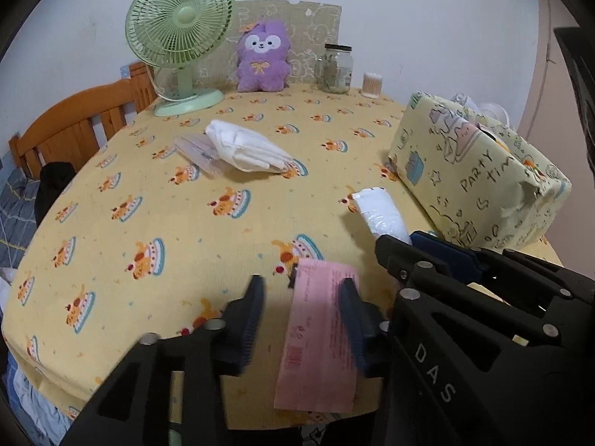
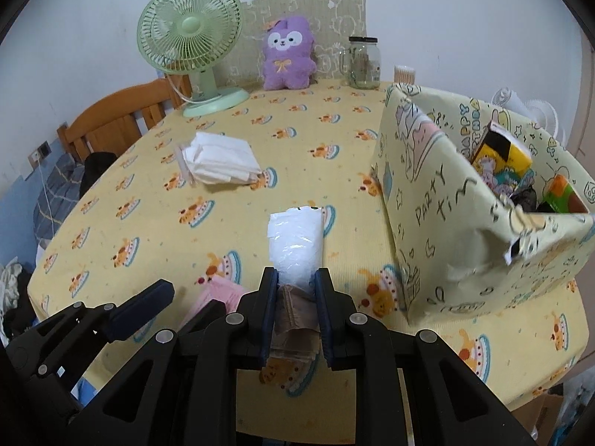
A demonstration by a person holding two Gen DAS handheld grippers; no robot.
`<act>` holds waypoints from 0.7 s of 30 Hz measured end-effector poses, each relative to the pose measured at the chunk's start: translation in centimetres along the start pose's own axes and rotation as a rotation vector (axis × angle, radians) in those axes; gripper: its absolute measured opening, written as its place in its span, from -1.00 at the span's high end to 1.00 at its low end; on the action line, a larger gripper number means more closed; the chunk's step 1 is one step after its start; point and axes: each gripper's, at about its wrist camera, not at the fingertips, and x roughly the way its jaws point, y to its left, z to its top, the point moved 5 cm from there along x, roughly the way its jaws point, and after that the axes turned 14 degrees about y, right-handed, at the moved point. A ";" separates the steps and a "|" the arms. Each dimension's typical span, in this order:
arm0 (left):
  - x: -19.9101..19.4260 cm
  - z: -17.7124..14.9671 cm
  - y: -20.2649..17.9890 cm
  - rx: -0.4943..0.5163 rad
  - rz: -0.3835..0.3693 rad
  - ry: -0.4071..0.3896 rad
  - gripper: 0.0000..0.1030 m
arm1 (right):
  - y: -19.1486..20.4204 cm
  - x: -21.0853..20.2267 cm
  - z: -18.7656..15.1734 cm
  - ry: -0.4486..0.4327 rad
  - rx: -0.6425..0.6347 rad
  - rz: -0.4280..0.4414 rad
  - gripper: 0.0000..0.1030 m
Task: Organize soft objects
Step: 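Carry the pink pack and sock bundle with both tools toward the patterned box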
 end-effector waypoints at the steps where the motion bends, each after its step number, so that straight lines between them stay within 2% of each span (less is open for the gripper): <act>1: -0.1 -0.1 -0.1 0.002 0.001 -0.004 -0.07 | 0.0 0.0 -0.1 0.002 0.000 0.004 0.55; 5: -0.3 -0.4 -0.5 0.011 -0.020 -0.015 -0.21 | -0.1 -0.4 -0.5 -0.010 -0.007 -0.007 0.55; 10: 0.7 -1.1 -1.1 0.024 -0.030 0.019 -0.21 | -0.6 0.0 -1.2 0.009 0.004 -0.019 0.55; 15: 0.8 -1.0 -1.4 0.046 -0.013 0.007 -0.22 | -1.2 0.5 -1.9 0.010 0.025 -0.024 0.55; 17: 0.8 -1.0 -1.3 0.055 -0.010 0.006 0.24 | -1.2 0.6 -1.8 0.011 0.028 -0.029 0.55; 21: 0.8 -0.6 -1.0 0.040 -0.026 0.023 0.26 | -0.9 0.6 -1.4 0.013 0.027 -0.015 0.55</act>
